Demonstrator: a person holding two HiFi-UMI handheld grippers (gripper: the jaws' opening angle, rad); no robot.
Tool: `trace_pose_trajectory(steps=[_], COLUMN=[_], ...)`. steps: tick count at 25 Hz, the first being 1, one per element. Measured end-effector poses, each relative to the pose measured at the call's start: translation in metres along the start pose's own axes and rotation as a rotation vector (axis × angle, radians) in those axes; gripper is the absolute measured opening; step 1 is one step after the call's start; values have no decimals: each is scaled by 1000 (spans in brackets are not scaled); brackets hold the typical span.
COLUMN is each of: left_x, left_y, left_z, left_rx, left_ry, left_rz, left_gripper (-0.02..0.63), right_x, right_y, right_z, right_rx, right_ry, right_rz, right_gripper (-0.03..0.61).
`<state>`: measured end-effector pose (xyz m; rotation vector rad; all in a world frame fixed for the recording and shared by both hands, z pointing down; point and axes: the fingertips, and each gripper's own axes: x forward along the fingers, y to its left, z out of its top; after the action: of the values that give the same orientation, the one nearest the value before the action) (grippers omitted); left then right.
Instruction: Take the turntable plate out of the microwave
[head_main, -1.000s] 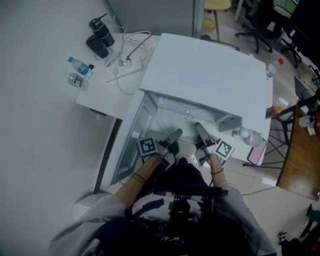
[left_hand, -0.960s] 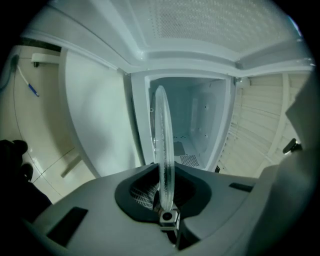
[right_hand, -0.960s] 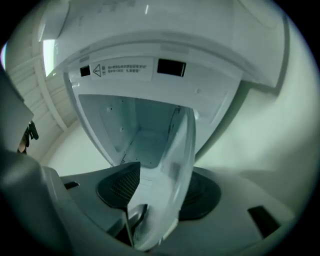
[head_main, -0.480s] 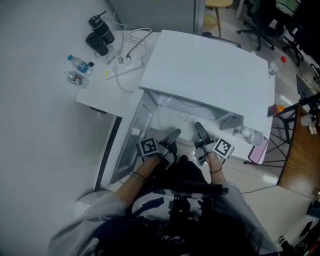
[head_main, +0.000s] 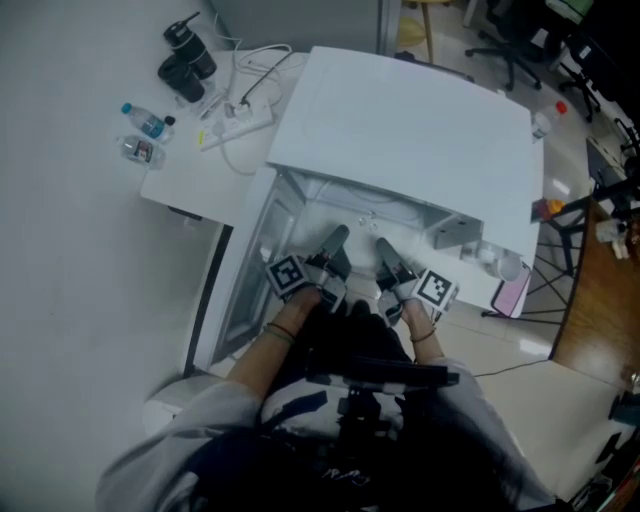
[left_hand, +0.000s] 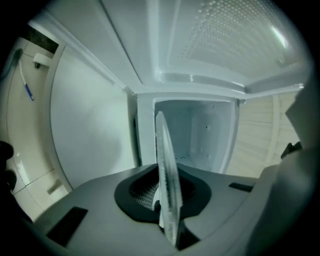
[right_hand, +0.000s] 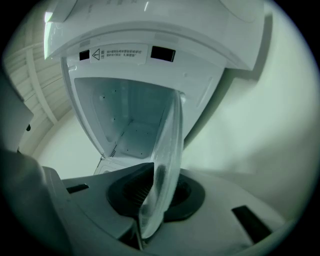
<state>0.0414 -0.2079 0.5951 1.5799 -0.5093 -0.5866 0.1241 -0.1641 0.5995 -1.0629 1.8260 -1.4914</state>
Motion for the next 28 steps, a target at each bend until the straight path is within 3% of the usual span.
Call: trace_pose_trajectory(steps=[2, 4, 7, 14, 17, 23, 28], left_x=[0, 0, -2, -9, -11, -32, -52], left_y=[-4, -3, -3, -20, -33, -44, -53], left_z=[0, -1, -2, -8, -13, -24, -31], left_rx=[22, 41, 66, 136, 132, 100, 119], left_ry=[4, 11, 22, 11, -10, -70, -83], left_rz=[-5, 12, 32, 8, -29, -30, -40], left_gripper=[18, 20, 21, 21, 21, 21, 21], right_x=[-5, -4, -9, -14, -12, -24, -36], right_y=[-8, -4, -9, 4, 23, 37, 41], right_z=[1, 1, 4, -2, -7, -18, -35], right_rx=[-39, -24, -76, -47, 26, -21, -43], right_ry=[12, 9, 20, 29, 20, 57, 83], right_rz=[-63, -34, -78, -18, 79, 90, 71], right_gripper=[55, 55, 57, 60, 60, 66, 69])
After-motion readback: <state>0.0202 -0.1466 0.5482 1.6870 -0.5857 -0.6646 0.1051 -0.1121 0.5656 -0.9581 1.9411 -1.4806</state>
